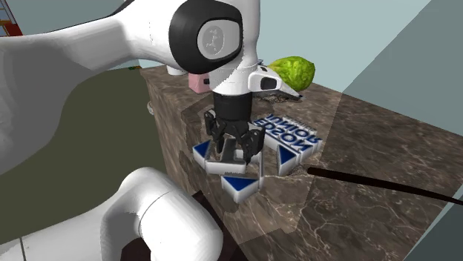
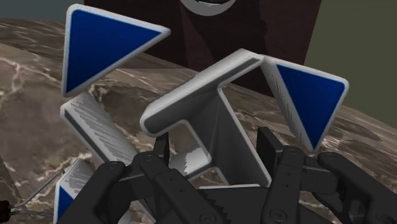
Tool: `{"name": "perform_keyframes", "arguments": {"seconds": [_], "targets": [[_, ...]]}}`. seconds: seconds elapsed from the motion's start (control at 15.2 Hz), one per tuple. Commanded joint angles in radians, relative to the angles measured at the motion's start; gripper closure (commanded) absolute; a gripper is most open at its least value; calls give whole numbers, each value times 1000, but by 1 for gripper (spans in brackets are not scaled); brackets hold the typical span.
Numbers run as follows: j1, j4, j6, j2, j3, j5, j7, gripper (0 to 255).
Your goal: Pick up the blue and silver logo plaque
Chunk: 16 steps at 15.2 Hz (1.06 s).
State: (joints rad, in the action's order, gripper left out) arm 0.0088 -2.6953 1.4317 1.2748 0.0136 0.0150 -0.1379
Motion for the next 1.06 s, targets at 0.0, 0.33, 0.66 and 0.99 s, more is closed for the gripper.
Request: {"name": "perform_keyframes", "arguments": {"seconds": [0.0,0.33,0.66,0.99], "targets": [[0,23,-15,-11,-1,-1,0,255],[0,105,-59,-48,-1,-2,0,255],[1,190,-104,-88,-2,-2,0,255],[1,244,-132,-114,-2,-3,0,255]]}}
